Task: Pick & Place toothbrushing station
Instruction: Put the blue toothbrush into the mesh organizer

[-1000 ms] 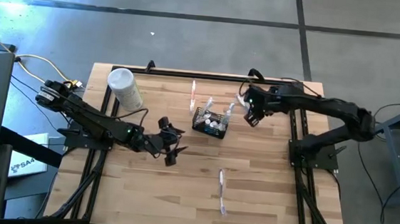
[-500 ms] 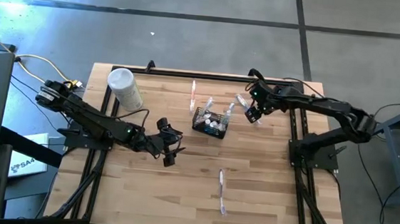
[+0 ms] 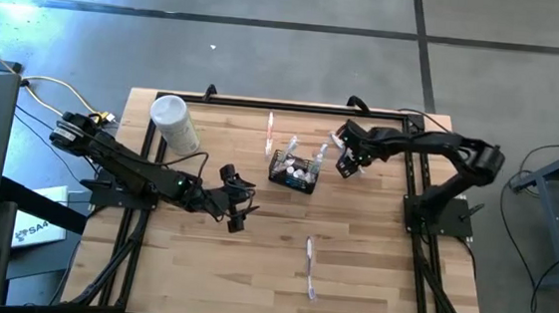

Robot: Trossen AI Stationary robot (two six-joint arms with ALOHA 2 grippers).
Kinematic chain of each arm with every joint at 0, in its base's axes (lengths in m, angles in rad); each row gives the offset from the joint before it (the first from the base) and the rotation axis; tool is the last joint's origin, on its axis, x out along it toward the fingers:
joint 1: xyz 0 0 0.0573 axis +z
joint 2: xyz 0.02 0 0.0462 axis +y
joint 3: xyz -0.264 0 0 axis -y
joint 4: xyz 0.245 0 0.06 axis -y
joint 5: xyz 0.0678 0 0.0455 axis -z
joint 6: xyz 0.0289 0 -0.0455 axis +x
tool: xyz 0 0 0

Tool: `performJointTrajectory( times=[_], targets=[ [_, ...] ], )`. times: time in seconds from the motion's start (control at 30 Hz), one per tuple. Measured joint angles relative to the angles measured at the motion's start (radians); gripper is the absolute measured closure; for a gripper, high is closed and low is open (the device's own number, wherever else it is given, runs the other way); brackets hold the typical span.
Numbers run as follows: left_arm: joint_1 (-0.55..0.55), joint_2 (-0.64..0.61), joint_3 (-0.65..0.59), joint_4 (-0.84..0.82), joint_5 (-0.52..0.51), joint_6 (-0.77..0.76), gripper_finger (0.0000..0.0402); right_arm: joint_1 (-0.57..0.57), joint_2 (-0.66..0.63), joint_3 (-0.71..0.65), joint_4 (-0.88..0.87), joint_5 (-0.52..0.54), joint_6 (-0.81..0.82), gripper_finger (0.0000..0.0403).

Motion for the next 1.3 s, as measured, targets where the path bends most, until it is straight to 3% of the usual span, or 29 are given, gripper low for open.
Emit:
performJointTrajectory(
  times=[0.2,0.4,0.5,0.77,1.03,1.3],
  targets=[
    [0.000,0.000,0.000,0.000,-0.001,0.031,0.0108,-0.001,0.100,0.011,0.005,-0.013,0.013,0.0172],
    [0.000,0.000,0.000,-0.001,-0.001,0.032,0.0108,-0.008,0.097,0.007,0.000,-0.040,0.034,0.0190],
    [0.000,0.000,0.000,0.000,-0.001,0.032,0.0108,-0.012,0.091,0.005,-0.025,-0.033,0.047,0.0231],
    [-0.001,0.000,0.000,-0.001,0.054,0.033,0.0108,-0.015,0.091,0.006,-0.060,-0.025,0.053,0.0388],
    [0.000,0.000,0.000,-0.001,0.054,0.065,0.0108,-0.008,0.036,-0.001,-0.139,0.028,0.124,0.0397],
    [-0.002,0.000,0.000,0.014,0.055,0.156,0.0108,0.032,-0.240,-0.005,-0.423,0.078,0.227,0.0398]
  ],
)
